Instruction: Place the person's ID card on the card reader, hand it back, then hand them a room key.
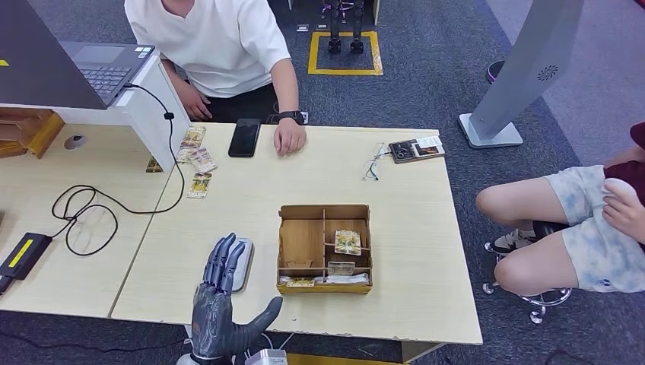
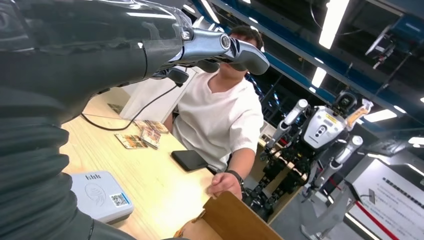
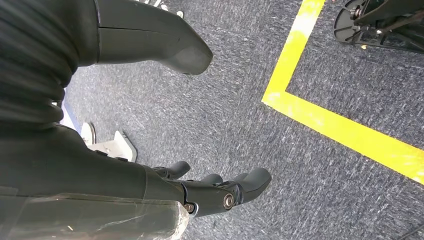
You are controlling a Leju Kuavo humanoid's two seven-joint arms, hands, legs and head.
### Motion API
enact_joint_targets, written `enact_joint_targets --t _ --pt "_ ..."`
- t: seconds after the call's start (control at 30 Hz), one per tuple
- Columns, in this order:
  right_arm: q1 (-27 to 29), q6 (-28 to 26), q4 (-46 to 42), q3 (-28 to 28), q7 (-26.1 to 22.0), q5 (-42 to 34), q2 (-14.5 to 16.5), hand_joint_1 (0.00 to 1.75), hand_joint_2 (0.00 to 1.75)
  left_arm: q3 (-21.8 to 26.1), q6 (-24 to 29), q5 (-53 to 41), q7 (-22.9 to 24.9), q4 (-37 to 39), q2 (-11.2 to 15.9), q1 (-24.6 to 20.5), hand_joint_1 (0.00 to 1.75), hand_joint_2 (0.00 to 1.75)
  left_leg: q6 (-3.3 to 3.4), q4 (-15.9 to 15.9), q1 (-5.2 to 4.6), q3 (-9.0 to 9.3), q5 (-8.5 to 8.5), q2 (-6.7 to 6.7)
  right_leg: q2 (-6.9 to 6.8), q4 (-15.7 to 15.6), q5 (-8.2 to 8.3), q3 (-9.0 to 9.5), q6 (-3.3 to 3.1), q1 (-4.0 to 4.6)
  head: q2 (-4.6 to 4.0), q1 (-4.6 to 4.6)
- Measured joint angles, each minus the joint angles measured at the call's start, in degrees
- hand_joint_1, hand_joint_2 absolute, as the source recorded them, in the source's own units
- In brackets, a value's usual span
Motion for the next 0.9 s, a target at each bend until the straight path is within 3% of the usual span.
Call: enact_joint_targets --t 0.27,0.6,0.77,0.9 --pt "0.0 0.2 0.0 0.0 -0.1 0.1 0.0 0.00 1.75 -4.1 0.0 -1.9 3.4 0.6 3.2 -0.4 0.00 1.75 0.00 0.0 0.00 0.00 0.00 0.00 0.00 0.0 0.00 0.00 0.00 0.00 0.00 0.01" --pt "-0.2 0.5 0.0 0.0 0.0 0.4 -0.1 0.00 1.75 -10.0 0.0 -9.2 10.2 6.3 6.8 -4.2 0.00 1.75 -0.01 0.0 0.00 0.01 0.01 0.00 -0.01 0.0 0.00 0.01 0.00 0.00 0.00 0.00" --pt "-0.2 0.7 0.0 0.0 0.0 0.4 -0.1 0.00 1.75 -11.4 0.0 -15.5 15.8 9.5 7.3 -5.5 0.00 1.75 0.00 0.0 0.00 0.01 0.00 -0.01 -0.01 0.0 0.00 0.01 0.00 0.00 0.00 0.00" --pt "-0.3 0.8 0.0 0.0 0.1 0.4 -0.2 0.00 1.75 -13.5 0.0 -22.3 23.5 12.2 7.8 -7.2 0.00 1.75 0.00 0.0 0.00 0.01 0.00 -0.01 -0.01 0.0 0.00 0.01 0.00 0.00 0.00 0.00"
